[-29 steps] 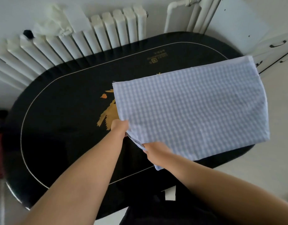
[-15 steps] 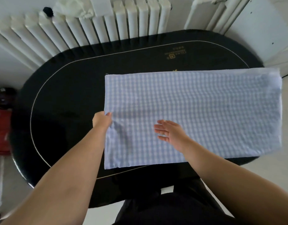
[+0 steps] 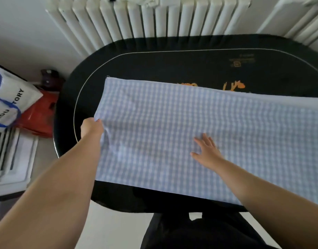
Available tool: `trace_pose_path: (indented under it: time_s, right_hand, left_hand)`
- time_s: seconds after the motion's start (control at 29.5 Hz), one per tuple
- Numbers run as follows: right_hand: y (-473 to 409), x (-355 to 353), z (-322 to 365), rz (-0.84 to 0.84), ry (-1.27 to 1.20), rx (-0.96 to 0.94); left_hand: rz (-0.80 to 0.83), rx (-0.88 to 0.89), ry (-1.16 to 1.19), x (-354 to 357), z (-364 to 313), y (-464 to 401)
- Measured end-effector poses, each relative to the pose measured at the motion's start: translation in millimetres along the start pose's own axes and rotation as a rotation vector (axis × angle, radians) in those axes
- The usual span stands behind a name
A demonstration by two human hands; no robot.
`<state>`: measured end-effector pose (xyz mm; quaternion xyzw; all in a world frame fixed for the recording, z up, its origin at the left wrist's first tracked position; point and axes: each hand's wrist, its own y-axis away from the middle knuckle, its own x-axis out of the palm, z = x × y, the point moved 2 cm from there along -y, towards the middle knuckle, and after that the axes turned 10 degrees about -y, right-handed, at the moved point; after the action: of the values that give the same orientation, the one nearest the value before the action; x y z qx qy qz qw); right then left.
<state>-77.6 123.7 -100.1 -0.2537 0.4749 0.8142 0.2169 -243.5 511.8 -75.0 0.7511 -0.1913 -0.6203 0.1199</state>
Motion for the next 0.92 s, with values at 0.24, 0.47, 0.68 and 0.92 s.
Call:
trace_pose_path:
  time_s: [0.24,0.47,0.68,0.92]
  right_hand:
    - [-8.6,4.4,15.7,0.027,0.03,-0.167]
    - [-13.7,24.8,56.1,0.117,-0.026,-0.26]
    - [-5.9,32.1,63.6,0.169,0.145,-0.257]
    - [19.2,11.4,5.4,-0.17,-0.318,-0.152]
  left_hand:
    - [-0.199,0.035,-0.081,-38.4,9.6,-15.8]
    - [-0.169,-0.148,-0.01,-58.6,27.4,-31.4]
    - [0.009,0.649,-0.442,58.1,-44.6,109.5]
    - [0.316,0.928,-0.631,146.9,-74.3,222.2]
